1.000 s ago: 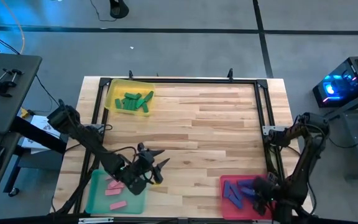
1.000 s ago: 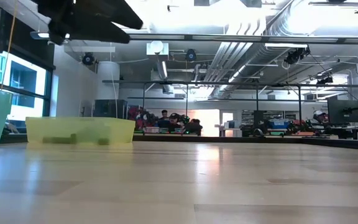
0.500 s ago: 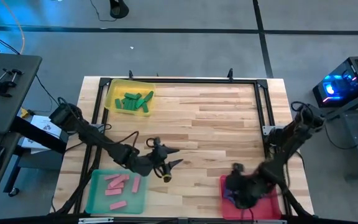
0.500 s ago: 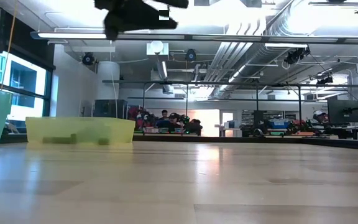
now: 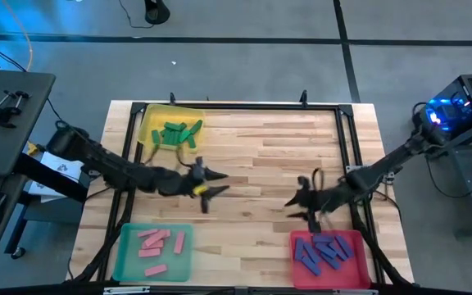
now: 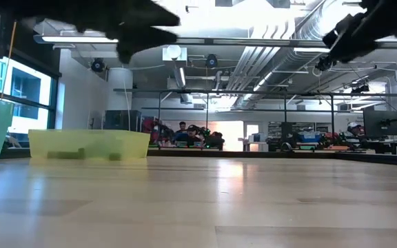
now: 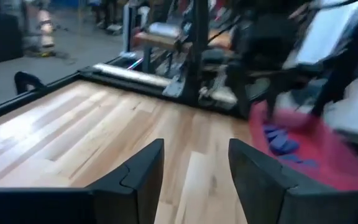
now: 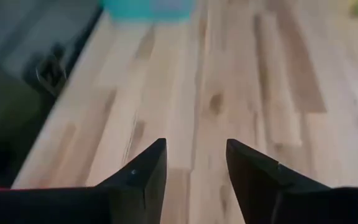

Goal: Sort blocks
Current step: Return to Home Position

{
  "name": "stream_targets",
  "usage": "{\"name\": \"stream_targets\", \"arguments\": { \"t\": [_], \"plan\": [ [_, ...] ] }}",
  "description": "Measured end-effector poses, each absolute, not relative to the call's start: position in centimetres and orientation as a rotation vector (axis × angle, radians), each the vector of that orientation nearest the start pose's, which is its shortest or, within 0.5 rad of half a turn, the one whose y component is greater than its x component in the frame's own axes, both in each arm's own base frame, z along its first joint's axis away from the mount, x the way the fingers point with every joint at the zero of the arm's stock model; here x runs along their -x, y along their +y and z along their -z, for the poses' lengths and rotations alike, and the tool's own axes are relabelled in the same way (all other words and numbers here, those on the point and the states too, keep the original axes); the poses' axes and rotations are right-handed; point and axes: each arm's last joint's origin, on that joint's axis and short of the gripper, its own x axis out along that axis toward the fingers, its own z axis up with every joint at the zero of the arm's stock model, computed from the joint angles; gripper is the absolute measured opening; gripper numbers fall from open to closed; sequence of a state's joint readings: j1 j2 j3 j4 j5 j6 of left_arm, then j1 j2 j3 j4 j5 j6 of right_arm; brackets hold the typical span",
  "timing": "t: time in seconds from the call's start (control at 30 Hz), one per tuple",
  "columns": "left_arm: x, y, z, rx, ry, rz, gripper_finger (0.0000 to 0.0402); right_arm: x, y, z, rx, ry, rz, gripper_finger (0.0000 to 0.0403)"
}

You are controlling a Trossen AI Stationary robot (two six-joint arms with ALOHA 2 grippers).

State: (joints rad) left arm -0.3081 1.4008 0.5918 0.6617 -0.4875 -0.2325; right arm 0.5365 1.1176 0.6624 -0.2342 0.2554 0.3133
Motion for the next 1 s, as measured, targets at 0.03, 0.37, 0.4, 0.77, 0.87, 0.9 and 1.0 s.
{"name": "stream_targets", "arguments": {
  "t": [0.03,0.37,0.4,0.77,0.87,0.9,1.0],
  "plan": [
    [-26.2,-6.5,-21.1,0.197,0.086,-0.178,0.0164,-18.9,10.0,-22.4,-0.064,0.617,-0.159,0.0149],
    [-17.9,0.8,-18.7,0.351,-0.073,-0.154,0.0119,-14.1,2.9,-21.0,-0.266,0.2,-0.253,0.0147],
    [-17.4,1.3,-18.5,0.362,-0.082,-0.136,0.0115,-13.8,2.5,-21.0,-0.267,0.168,-0.259,0.0147],
    [-14.0,3.1,-17.1,0.395,-0.103,-0.117,0.0076,-11.3,0.5,-18.7,-0.251,0.007,-0.31,0.0147],
    [-13.8,2.9,-17.0,0.364,-0.077,-0.077,0.0074,-10.9,0.5,-18.0,-0.247,-0.019,-0.312,0.0147],
    [-13.8,2.8,-17.0,0.361,-0.072,-0.059,0.0074,-10.8,0.5,-17.8,-0.246,-0.024,-0.313,0.0147],
    [-13.6,2.7,-17.4,0.339,-0.095,-0.019,0.0074,-10.6,0.5,-17.4,-0.234,-0.018,-0.311,0.0147]
  ]
}}
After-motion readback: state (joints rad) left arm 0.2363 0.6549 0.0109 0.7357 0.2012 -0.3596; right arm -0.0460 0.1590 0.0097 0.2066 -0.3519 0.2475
